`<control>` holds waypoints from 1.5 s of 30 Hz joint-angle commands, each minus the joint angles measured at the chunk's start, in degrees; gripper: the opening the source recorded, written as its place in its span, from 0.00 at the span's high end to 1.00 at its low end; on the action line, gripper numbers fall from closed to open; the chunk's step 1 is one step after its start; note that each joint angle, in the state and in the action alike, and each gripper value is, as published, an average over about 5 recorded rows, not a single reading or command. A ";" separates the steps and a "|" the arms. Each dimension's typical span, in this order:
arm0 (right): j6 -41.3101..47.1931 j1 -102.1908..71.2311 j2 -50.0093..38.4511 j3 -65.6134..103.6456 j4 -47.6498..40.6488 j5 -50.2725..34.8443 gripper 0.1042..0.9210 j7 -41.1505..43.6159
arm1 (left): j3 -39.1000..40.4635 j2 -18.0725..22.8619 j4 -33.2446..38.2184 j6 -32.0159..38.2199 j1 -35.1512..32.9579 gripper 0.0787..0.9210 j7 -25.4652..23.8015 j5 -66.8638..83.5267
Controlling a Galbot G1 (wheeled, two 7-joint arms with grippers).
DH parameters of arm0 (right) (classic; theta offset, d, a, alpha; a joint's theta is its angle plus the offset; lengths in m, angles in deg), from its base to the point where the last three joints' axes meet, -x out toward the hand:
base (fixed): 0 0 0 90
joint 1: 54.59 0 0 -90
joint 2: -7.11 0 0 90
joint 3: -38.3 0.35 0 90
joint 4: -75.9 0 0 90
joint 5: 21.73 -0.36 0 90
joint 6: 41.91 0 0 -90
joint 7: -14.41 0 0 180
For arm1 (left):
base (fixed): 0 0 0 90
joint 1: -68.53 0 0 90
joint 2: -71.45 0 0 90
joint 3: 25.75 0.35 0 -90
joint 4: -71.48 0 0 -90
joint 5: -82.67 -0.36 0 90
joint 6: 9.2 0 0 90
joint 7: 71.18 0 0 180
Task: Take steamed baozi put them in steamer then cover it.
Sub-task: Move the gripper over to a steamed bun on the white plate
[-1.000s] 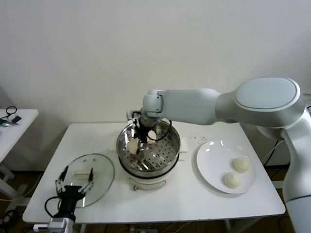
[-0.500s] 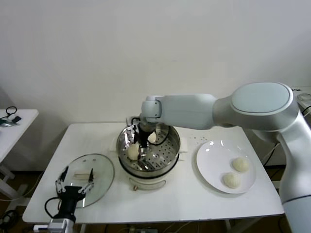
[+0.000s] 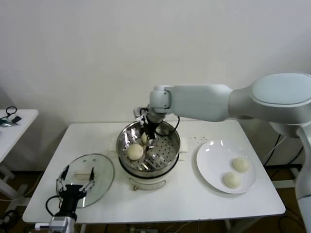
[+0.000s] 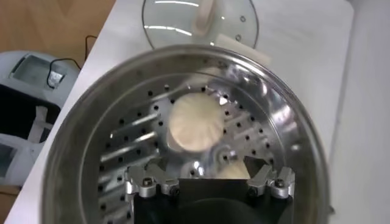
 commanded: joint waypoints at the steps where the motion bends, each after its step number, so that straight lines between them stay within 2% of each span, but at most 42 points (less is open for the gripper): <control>1: -0.67 7.03 -18.23 -0.26 9.57 6.03 0.12 4.51 | 0.01 0.02 -0.03 -1.57 0.37 0.12 0.58 -0.41; 10: -2.16 7.64 -37.03 -3.92 19.48 17.57 0.12 7.08 | -0.43 -0.14 0.87 -3.39 1.02 0.12 0.08 0.89; 16: -3.55 0.84 -45.48 -2.46 20.20 27.23 0.12 7.13 | -0.54 -0.11 0.50 -3.60 1.16 0.12 0.15 0.85; 21: -5.04 -10.25 -50.06 5.11 18.58 34.81 0.12 7.56 | -0.62 0.08 0.35 -4.06 0.85 0.12 0.24 0.67; 32: -7.78 -31.42 -50.86 21.58 11.51 42.14 0.12 8.67 | -1.17 0.73 0.66 -4.62 -0.43 0.12 0.63 -0.75; 45: -7.94 -33.98 -43.95 23.84 5.84 42.32 0.12 8.83 | -1.29 1.02 -0.28 -5.06 -0.15 0.12 0.88 -1.86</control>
